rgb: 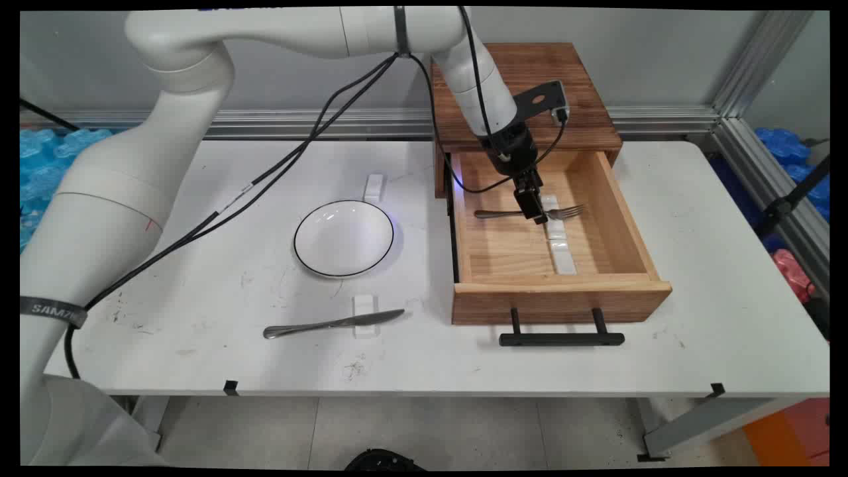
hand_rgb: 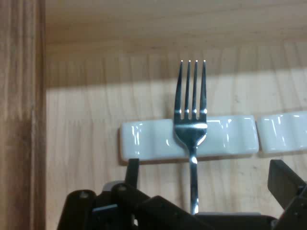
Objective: Pick up the knife from the right of the white plate
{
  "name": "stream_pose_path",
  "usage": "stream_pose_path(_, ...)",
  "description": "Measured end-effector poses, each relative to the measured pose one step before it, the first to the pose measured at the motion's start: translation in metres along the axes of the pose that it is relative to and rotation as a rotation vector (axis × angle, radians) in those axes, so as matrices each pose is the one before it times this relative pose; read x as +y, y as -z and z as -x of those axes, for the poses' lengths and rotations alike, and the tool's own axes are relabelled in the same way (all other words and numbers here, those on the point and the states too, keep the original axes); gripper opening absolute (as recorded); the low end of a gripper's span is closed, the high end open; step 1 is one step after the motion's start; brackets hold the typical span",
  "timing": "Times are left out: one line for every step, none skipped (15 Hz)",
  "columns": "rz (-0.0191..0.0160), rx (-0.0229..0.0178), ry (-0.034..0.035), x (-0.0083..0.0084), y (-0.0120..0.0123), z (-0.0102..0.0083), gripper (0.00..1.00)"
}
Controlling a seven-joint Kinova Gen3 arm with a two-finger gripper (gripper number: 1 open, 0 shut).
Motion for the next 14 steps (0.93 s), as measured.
stream_pose_path(0.00023,0.00094,0.00433,0.00113,0.00254,-0.00128,1.00)
stream_pose_path(0.00006,0.00078,0.00570,0.00130,0.00299,-0.00108,1.00)
stream_pose_path(0.00025,0.00040,0.00605,0.00133,0.00270,-0.00111,1.00)
stream_pose_path(-0.00001,0.00062,0.00592,0.00109,0.00210,-0.00085,1.00)
stream_pose_path(-0.00013,0.00115,0.00869,0.00165,0.00310,-0.00139,1.00)
stream_pose_path(-0.00037,0.00101,0.00665,0.00125,0.00232,-0.00105,1.00)
stream_pose_path(0.00015,0.00232,0.01235,0.00225,0.00402,-0.00235,1.00)
stream_pose_path(0.00036,0.00229,0.01304,0.00237,0.00443,-0.00230,1.00)
stream_pose_path(0.00158,0.00214,0.01243,0.00291,0.00532,-0.00245,1.00)
stream_pose_path(0.00191,0.00138,0.01027,0.00263,0.00473,-0.00209,1.00)
stream_pose_path(0.00181,0.00084,0.00691,0.00199,0.00336,-0.00140,1.00)
stream_pose_path(0.00187,0.00176,0.01174,0.00350,0.00623,-0.00234,1.00)
stream_pose_path(0.00055,0.00204,0.00902,0.00333,0.00579,-0.00214,1.00)
stream_pose_path(0.00157,0.00161,0.00926,0.00425,0.00723,-0.00204,1.00)
